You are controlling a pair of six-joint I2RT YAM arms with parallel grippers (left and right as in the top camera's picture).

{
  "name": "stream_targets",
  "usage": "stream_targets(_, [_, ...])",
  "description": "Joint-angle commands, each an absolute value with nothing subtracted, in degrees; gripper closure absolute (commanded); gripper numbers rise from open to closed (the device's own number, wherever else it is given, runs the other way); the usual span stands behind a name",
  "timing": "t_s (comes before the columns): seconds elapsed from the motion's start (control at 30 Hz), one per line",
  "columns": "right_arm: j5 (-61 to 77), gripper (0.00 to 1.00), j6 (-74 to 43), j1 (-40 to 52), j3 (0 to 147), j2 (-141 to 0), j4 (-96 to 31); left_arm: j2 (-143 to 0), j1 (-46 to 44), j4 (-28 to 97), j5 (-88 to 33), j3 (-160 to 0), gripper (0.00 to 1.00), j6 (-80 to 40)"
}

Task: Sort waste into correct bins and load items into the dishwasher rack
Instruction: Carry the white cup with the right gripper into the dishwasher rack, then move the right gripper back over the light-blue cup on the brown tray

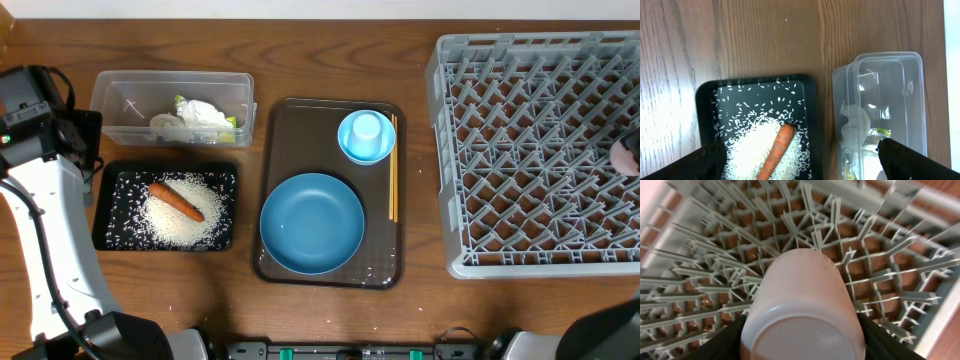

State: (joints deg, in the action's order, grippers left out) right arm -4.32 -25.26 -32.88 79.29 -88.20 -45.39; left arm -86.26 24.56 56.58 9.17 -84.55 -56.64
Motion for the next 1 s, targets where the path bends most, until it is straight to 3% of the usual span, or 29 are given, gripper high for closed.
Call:
stream_targets(0.0, [-4.21,0.43,-24.58,-34.04,80.14,-91.07,-45.47,-86.61,24.8,56.75,9.45,-84.55,0.01,-56.45])
stream_targets(0.17, [-4.32,0.39,-24.56,-34.76,80.14,-91.96,-44.6,-86.61,24.8,56.75,9.45,-84.55,0.01,-56.47])
stream_targets(0.33, [-4.23,0.2,-24.56,-35.2,80.14,-91.88,-45.06,-86.61,24.8,56.75,9.45,-84.55,0.01,-56.45])
stream_targets(0.43, [-3.86,0.15,-24.58,-35.18,80.14,-91.88,-45.47,-86.61,24.8,56.75,9.45,-84.55,0.01,-56.45])
stream_targets(0.77, [10.61,0.14,-24.58,-34.63,80.16,-85.71,-46.22,-86.61,24.8,56.75,9.45,-84.55,0.01,-56.45])
stream_targets(0.97, [25.34,0.15,-22.37,-27.53,80.16,-77.76,-45.15,-86.61,24.8,56.75,9.45,-84.55,0.01,-56.45])
